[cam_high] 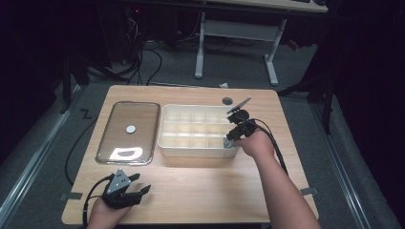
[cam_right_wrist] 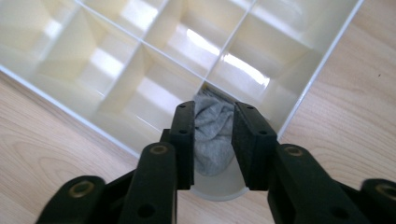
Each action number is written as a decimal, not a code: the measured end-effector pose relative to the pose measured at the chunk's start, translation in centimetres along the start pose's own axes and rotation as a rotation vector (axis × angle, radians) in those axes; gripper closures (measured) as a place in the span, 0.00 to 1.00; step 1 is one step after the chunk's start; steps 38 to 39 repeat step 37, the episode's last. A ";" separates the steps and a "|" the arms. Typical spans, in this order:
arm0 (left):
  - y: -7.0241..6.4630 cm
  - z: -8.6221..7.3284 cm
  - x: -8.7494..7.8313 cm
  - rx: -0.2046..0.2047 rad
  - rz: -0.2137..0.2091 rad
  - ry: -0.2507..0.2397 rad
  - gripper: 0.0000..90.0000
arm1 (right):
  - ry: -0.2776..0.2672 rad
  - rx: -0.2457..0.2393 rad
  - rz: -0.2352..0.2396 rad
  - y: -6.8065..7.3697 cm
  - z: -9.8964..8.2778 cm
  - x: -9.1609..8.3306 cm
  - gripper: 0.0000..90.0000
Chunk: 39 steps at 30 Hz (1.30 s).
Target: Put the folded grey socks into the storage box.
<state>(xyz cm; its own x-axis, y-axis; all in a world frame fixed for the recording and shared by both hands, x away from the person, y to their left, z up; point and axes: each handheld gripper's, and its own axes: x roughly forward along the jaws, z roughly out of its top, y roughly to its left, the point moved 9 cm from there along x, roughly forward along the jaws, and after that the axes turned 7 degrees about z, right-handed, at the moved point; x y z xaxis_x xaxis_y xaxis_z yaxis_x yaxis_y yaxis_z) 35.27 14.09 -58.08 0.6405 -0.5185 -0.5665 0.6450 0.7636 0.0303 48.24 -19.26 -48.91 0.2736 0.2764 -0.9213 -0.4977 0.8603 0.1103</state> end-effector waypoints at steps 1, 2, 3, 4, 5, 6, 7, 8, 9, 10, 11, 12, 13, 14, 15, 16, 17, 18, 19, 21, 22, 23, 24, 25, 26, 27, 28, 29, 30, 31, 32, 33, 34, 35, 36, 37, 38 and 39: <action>0.0 0.0 0.0 -0.005 0.000 0.000 0.43 | -0.031 0.002 0.009 0.2 -0.2 -0.2 0.74; 0.1 0.0 -0.1 -0.003 0.004 -0.001 0.43 | -0.063 0.003 0.017 0.3 -0.4 -0.4 0.73; 0.1 -0.1 -0.1 -0.001 0.008 -0.002 0.44 | -0.082 0.007 0.019 0.4 -0.6 -0.6 0.71; 0.1 -0.1 -0.3 -0.001 0.011 -0.003 0.44 | -0.115 0.009 0.026 0.5 -0.9 -0.8 0.69; 0.1 -0.1 -0.3 -0.002 0.011 -0.004 0.44 | -0.148 0.010 0.028 0.7 -1.4 -1.1 0.68; 0.1 -0.1 -0.4 -0.002 0.012 -0.007 0.44 | -0.165 0.012 0.027 0.8 -1.7 -1.2 0.67; 0.2 -0.1 -0.4 -0.002 0.014 -0.010 0.44 | -0.187 0.009 0.031 0.9 -2.2 -1.3 0.66; 0.2 0.0 -0.4 0.000 0.015 -0.009 0.44 | -0.212 -0.001 0.037 1.1 -2.7 -1.4 0.65; 0.2 0.0 -0.3 -0.002 0.015 -0.006 0.44 | -0.236 0.000 0.046 1.3 -3.2 -1.5 0.61; 0.2 0.0 -0.2 -0.001 0.014 -0.006 0.44 | -0.257 0.001 0.056 1.5 -3.7 -1.5 0.60; 0.2 0.0 -0.1 0.000 0.013 -0.003 0.44 | -0.277 0.001 0.066 1.7 -4.3 -1.5 0.58; 0.1 0.1 0.0 0.000 0.011 -0.004 0.44 | -0.301 -0.004 0.064 1.8 -4.9 -1.5 0.56; 0.1 0.2 -0.1 0.001 0.012 -0.009 0.44 | -0.327 -0.005 0.063 1.9 -5.6 -1.4 0.53; 0.1 0.4 -0.1 -0.002 0.010 -0.019 0.44 | -0.347 -0.005 0.068 2.0 -6.3 -1.3 0.52; 0.1 0.5 -0.2 -0.006 0.011 -0.027 0.44 | -0.373 -0.009 0.075 2.2 -6.8 -1.1 0.52; 0.2 0.5 -0.2 -0.010 0.011 -0.029 0.44 | -0.400 -0.014 0.081 2.4 -7.4 -0.8 0.50; 0.2 0.4 -0.2 -0.015 0.010 -0.027 0.44 | -0.419 -0.019 0.085 2.5 -8.0 -0.5 0.48; 0.3 0.4 -0.2 -0.019 0.008 -0.027 0.44 | -0.433 -0.026 0.094 2.8 -8.8 0.0 0.48; 0.3 0.4 -0.2 -0.026 0.009 -0.031 0.44 | -0.444 -0.033 0.094 2.9 -9.3 0.3 0.48; 0.5 0.4 -0.3 -0.043 0.013 -0.037 0.44 | -0.476 -0.044 0.096 3.3 -10.4 1.1 0.48; 0.6 0.5 -0.4 -0.051 0.019 -0.043 0.44 | -0.492 -0.035 0.104 3.5 -11.0 1.5 0.48; 0.6 0.5 -0.4 -0.055 0.023 -0.045 0.44 | -0.512 -0.035 0.106 3.8 -11.7 2.0 0.48; 0.6 0.5 -0.5 -0.059 0.027 -0.046 0.44 | -0.520 -0.036 0.105 4.0 -12.1 2.3 0.48; 0.6 0.4 -0.5 -0.057 0.029 -0.044 0.44 | -0.544 -0.047 0.100 4.4 -12.7 2.6 0.48; 0.5 0.4 -0.5 -0.060 0.032 -0.044 0.44 | -0.574 -0.047 0.094 4.7 -13.2 2.8 0.48; 0.4 0.3 -0.6 -0.057 0.033 -0.040 0.44 | -0.604 -0.038 0.086 5.0 -13.6 2.9 0.49; 0.2 0.1 -0.6 -0.052 0.035 -0.034 0.44 | -0.656 -0.025 0.072 5.3 -14.2 3.0 0.49; 0.2 0.1 -0.6 -0.045 0.034 -0.029 0.44 | -0.660 -0.023 0.075 5.6 -14.7 3.2 0.50; 0.0 0.1 -0.6 -0.035 0.035 -0.031 0.44 | -0.645 -0.041 0.090 6.1 -14.8 3.2 0.50; 0.0 0.2 -0.7 -0.029 0.037 -0.032 0.44 | -0.645 -0.097 0.059 6.3 -14.9 2.9 0.51; 0.0 0.2 -0.7 -0.029 0.037 -0.033 0.44 | -0.658 -0.120 0.032 6.2 -14.9 2.6 0.51; 0.1 0.3 -0.7 -0.037 0.041 -0.034 0.44 | -0.660 -0.123 0.028 6.1 -14.8 2.6 0.51; 0.1 0.3 -0.6 -0.044 0.043 -0.035 0.44 | -0.653 -0.102 0.041 6.1 -14.9 2.7 0.51; 0.1 0.4 -0.6 -0.044 0.045 -0.035 0.44 | -0.653 -0.095 0.052 6.1 -14.9 2.8 0.51; 0.1 0.4 -0.7 -0.039 0.044 -0.036 0.43 | -0.646 -0.097 0.058 6.2 -14.9 3.0 0.51; 0.0 0.3 -0.8 -0.034 0.046 -0.037 0.43 | -0.640 -0.097 0.056 6.2 -14.9 3.1 0.51; 0.0 0.3 -0.8 -0.034 0.046 -0.037 0.43 | -0.640 -0.097 0.056 6.2 -14.9 3.1 0.51; 0.0 0.3 -0.8 -0.034 0.046 -0.037 0.43 | -0.640 -0.097 0.056 6.2 -14.9 3.1 0.51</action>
